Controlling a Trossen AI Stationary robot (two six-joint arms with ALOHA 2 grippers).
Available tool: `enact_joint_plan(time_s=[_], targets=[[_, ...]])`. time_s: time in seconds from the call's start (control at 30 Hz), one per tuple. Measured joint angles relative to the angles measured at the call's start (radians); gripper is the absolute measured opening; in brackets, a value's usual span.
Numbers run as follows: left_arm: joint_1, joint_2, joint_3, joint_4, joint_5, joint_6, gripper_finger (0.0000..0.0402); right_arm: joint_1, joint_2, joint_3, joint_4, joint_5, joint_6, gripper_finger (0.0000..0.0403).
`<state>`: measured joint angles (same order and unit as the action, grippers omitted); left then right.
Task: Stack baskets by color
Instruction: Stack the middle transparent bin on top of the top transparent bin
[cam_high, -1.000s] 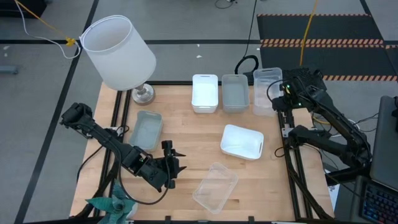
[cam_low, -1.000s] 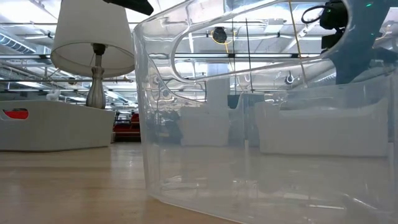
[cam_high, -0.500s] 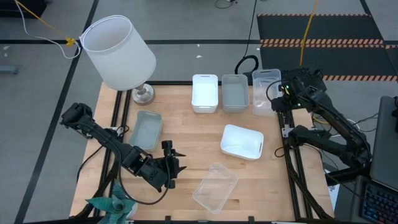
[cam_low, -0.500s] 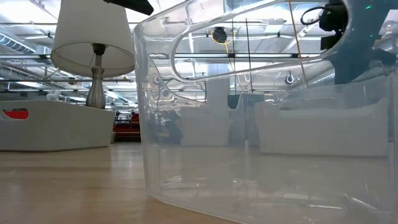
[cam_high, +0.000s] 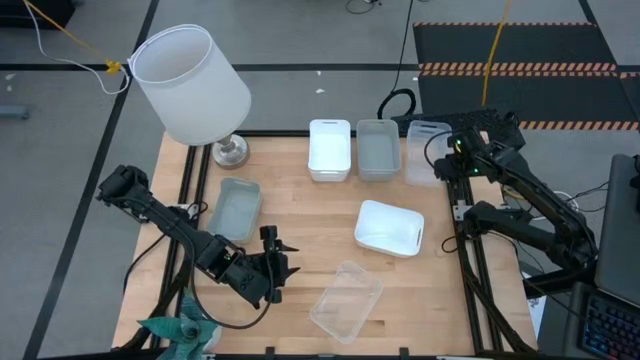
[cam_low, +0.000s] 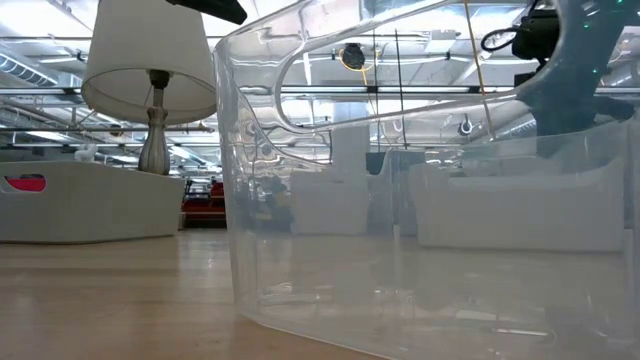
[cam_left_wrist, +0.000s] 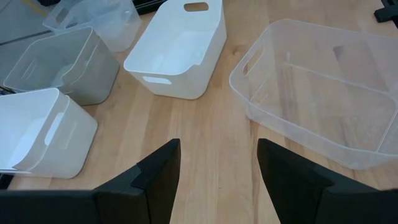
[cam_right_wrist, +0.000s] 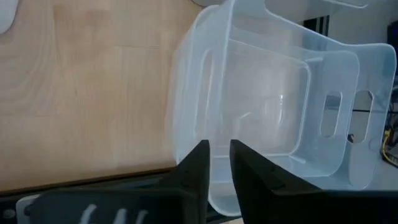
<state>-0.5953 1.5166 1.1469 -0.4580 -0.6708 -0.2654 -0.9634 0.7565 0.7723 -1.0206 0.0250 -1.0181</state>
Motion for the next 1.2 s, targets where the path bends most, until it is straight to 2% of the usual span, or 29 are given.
enact_joint_plan(time_s=[0.3, 0.4, 0.6, 0.8, 0.97, 1.1, 1.2], targets=[[0.0, 0.0, 0.0, 0.0, 0.0, 0.0, 0.0214, 0.01, -0.064, 0.0, 0.016, 0.008, 0.015, 0.0107], [0.007, 0.0, 0.0, 0.02, 0.001, 0.018, 0.0214, 0.048, -0.107, 0.0, 0.052, 0.057, 0.087, 0.0108], [0.034, 0.0, 0.0, 0.091, 0.019, 0.082, 0.0214, 0.147, -0.116, 0.0, -0.027, 0.075, 0.169, 0.0068], [0.069, 0.0, 0.0, 0.13, 0.074, 0.105, 0.0214, 0.227, -0.073, 0.0, -0.014, 0.022, 0.22, 0.0007], [0.08, 0.0, 0.0, 0.129, 0.092, 0.105, 0.0214, 0.276, 0.021, 0.0, -0.047, 0.021, 0.324, 0.0007], [0.079, 0.0, 0.0, 0.128, 0.095, 0.114, 0.0214, 0.304, 0.106, 0.0, -0.081, -0.012, 0.332, 0.0001], [0.079, 0.0, 0.0, 0.125, 0.095, 0.114, 0.0214, 0.304, 0.168, 0.0, -0.082, 0.014, 0.352, 0.0001]])
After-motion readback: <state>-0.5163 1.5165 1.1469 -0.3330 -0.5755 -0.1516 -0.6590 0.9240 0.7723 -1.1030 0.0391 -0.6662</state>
